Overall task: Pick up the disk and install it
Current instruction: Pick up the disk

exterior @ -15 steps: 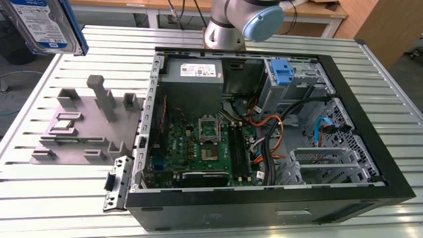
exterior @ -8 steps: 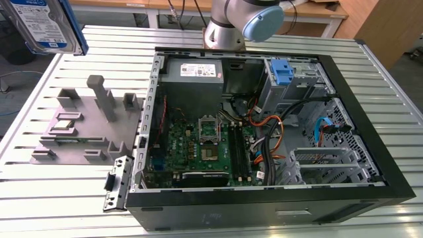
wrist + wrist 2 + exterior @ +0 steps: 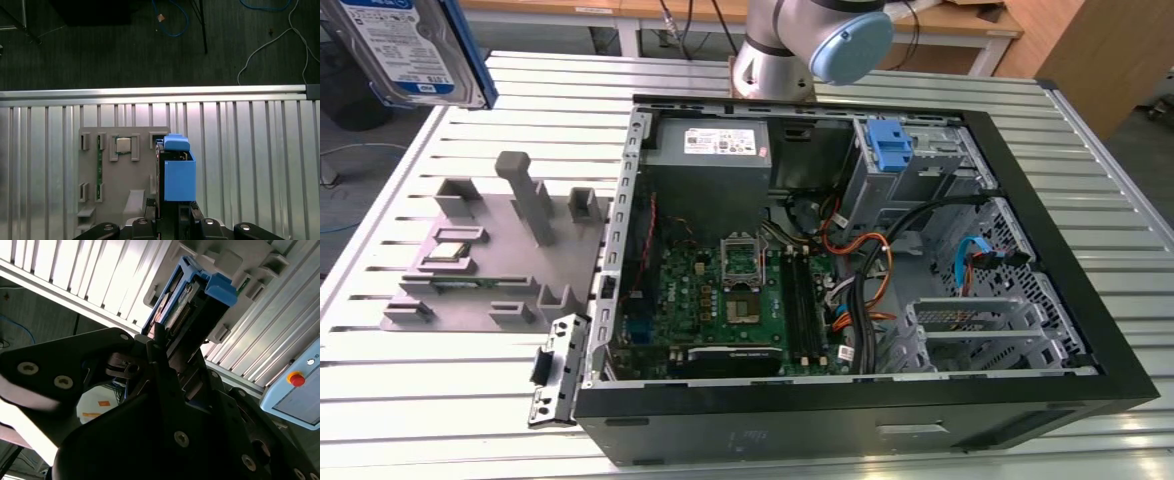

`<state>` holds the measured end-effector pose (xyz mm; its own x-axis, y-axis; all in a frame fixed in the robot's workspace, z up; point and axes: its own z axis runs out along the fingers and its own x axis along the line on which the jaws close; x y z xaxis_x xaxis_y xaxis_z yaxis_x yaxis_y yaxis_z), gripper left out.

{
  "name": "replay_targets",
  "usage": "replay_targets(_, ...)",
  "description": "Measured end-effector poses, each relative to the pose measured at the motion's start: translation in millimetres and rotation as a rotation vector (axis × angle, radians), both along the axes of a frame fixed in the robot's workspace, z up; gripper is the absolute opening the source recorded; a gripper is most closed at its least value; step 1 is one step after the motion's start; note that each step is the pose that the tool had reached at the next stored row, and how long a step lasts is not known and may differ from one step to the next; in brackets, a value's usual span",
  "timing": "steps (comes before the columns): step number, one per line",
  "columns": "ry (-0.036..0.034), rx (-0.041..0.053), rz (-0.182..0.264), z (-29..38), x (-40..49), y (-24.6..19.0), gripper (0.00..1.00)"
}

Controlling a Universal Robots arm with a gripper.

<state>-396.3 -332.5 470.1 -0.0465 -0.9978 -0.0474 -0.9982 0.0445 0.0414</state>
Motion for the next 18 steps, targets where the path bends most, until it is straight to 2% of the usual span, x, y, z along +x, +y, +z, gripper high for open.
replay_targets(5, 0.0004, 0.0013, 0.000, 0.6, 0.0, 0.0, 0.35)
replay_targets(12, 0.0000, 0.0101, 0.000, 4.7, 0.0, 0.0, 0.35)
replay_targets(18, 0.0000, 0.0116, 0.000, 6.4, 0.0, 0.0, 0.35)
